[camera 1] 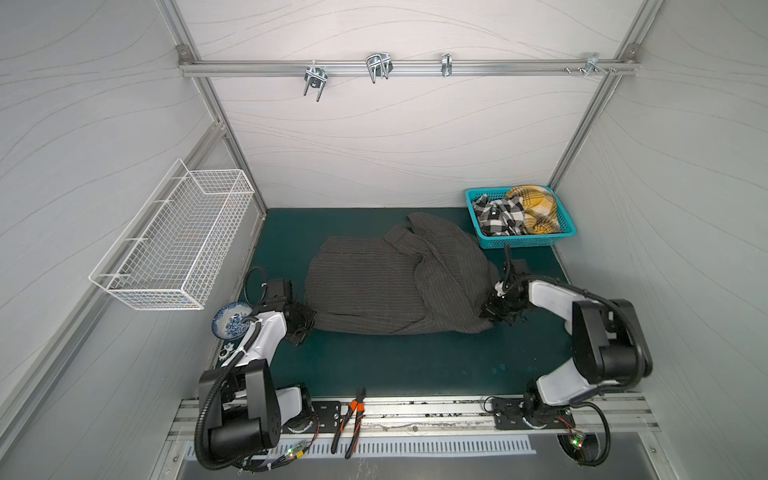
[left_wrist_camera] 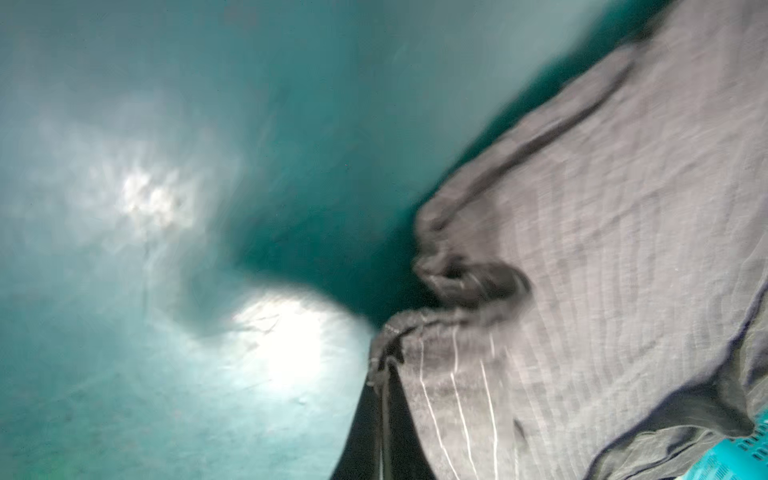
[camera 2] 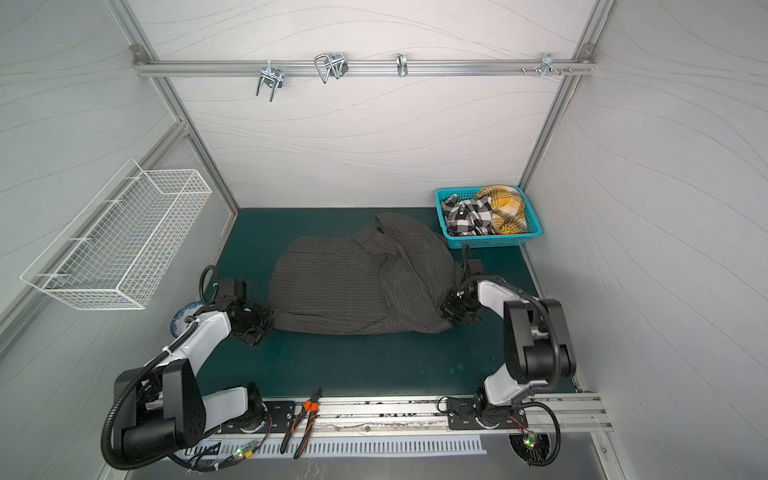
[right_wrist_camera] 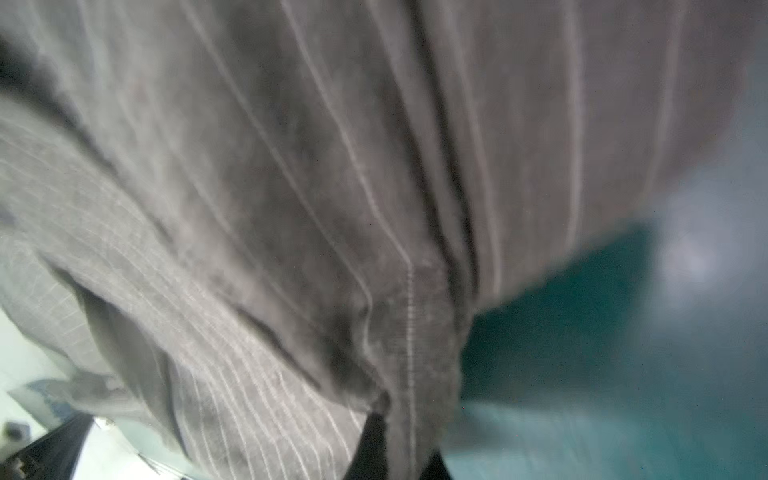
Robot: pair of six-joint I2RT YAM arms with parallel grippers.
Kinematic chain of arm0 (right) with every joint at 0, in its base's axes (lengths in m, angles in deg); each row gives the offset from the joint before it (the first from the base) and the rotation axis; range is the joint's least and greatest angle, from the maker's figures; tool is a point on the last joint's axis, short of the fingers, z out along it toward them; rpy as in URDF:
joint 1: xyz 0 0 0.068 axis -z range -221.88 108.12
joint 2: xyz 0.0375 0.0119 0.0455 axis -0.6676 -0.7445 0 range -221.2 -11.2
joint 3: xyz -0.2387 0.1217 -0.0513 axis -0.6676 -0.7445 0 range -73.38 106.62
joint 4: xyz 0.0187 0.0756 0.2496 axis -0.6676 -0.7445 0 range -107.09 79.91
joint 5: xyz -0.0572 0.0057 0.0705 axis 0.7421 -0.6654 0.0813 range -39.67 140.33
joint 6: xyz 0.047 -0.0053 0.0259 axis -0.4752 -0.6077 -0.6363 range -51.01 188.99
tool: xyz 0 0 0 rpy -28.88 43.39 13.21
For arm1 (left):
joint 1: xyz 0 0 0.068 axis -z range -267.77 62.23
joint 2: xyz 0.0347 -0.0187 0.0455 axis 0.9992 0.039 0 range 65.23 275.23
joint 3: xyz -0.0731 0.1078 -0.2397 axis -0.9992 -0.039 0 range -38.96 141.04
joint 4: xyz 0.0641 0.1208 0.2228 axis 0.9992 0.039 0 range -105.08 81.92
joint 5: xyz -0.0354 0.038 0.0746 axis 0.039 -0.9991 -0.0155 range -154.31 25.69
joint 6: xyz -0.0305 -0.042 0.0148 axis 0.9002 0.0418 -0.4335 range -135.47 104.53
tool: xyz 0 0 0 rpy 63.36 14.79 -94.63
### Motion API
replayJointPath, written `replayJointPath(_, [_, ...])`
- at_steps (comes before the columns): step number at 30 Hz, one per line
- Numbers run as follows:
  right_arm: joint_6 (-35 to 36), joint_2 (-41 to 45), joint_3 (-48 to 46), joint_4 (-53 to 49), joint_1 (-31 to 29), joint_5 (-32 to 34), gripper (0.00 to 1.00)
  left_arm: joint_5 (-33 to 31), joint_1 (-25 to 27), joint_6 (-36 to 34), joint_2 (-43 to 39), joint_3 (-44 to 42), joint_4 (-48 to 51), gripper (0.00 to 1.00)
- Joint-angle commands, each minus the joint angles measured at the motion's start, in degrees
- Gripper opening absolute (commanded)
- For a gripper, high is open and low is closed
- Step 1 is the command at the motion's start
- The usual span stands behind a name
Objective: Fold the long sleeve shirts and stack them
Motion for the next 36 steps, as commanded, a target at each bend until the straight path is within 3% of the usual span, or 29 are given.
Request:
replayJointPath(1, [2.2,-12.5,11.1,2.9,-0.3,0.5,0.00,-5.6,-0.7,-0.4,6.0,7.3,0.0,0.00])
replayJointPath(6, [2.7,-24.2,33.7,-4.2,-5.4,1.0,0.00,-9.6,-5.2,0.3,8.8,11.3,3.3,0.00])
replayJointPath(11, [3.2,-25.5,46.4,-11.9,-9.7,4.5,0.00,-12.6,-7.4,-1.0,5.4,11.2,5.0,0.00])
replayJointPath(14, [2.4,-19.7,40.6,-12.6,-8.3,8.7,0.00,-10.0,-6.9,-1.5,4.9,10.0,5.2,0.00])
replayJointPath(17, [2.4,-13.6,31.3,-11.7,-5.7,8.8,0.00,-9.3,-4.8,-1.5,1.7,6.7,5.7,0.00])
replayJointPath(18, [2.6,-11.9,28.1,-11.6,-5.0,9.1,0.06,-9.2,-3.7,-1.3,0.1,5.2,5.8,0.00])
replayJointPath(21, [4.1,-8.5,19.9,-12.1,-3.8,8.4,0.41,-7.7,-1.7,-1.3,-3.6,1.4,6.7,0.00])
replayJointPath(23, [4.5,-4.7,14.5,-12.6,-3.6,9.8,0.57,-7.0,-1.5,-2.1,-5.1,-0.3,7.6,0.00])
replayJointPath(26, [4.5,5.5,7.5,-13.3,-4.6,13.1,0.69,-7.5,-1.5,-3.9,-6.7,-1.7,9.0,0.00])
replayJointPath(28, [5.4,10.2,6.7,-14.4,-6.3,14.2,0.73,-6.8,-1.6,-4.1,-7.2,-1.7,9.1,0.00])
replayJointPath(31, [8.9,11.5,9.1,-13.1,-10.6,10.8,0.75,-6.4,-1.6,-4.5,-5.5,-0.2,8.8,0.00])
replayJointPath(36, [12.3,-0.3,21.1,-12.3,-14.3,8.1,0.68,-7.2,-1.7,-6.3,0.5,4.7,8.7,0.00])
